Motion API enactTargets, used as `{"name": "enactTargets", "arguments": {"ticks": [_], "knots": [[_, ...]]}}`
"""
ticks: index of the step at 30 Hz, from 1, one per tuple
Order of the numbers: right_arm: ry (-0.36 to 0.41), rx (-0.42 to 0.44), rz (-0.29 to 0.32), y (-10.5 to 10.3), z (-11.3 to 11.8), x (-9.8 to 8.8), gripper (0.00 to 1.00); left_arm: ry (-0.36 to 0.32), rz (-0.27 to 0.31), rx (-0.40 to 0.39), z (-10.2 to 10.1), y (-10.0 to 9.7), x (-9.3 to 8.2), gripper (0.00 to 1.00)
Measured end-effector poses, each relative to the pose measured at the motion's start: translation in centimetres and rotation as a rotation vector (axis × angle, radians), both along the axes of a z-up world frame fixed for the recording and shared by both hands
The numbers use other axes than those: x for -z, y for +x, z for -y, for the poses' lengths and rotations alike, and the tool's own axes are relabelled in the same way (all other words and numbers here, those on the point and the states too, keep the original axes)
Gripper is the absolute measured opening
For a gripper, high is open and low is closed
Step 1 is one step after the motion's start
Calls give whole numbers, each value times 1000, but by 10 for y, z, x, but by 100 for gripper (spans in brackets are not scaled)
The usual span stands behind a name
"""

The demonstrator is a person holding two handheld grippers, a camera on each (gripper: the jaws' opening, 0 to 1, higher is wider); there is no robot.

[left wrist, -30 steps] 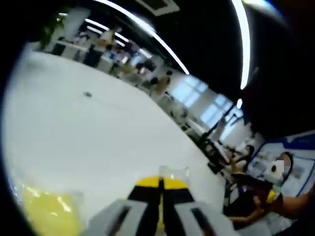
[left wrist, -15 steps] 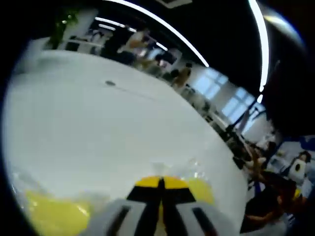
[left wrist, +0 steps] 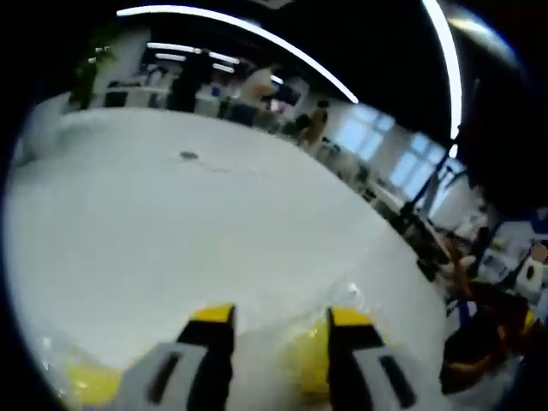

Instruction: Compare the silicone blocks by pressing each to a similar depth, holding the contact briefly, and releasing to observe deformation and rebound differences across the visible hardness samples.

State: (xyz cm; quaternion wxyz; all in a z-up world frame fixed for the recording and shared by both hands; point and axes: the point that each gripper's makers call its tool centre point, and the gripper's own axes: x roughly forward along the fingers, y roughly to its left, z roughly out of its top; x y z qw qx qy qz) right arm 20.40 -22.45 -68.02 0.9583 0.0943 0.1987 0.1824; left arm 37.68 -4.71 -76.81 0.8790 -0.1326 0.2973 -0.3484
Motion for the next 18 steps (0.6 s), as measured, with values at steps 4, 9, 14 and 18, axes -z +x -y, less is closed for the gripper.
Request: {"name": "enactTargets", "arguments": {"ticks": [4,9,14,18], "knots": [[-6,-22,-16,2,-7,7,97,-53,58,42,-2,-8,-26,90],[-14,-59,-36,6,-21,10,97,-9,175,124,-33,-25,-65,100],[-23,-90,-35,9,-29,10,97,79,270,118,-91,-44,-86,100],[-38,-113,-25,11,-33,9,97,67,236,78,-131,-62,-87,100]]}}
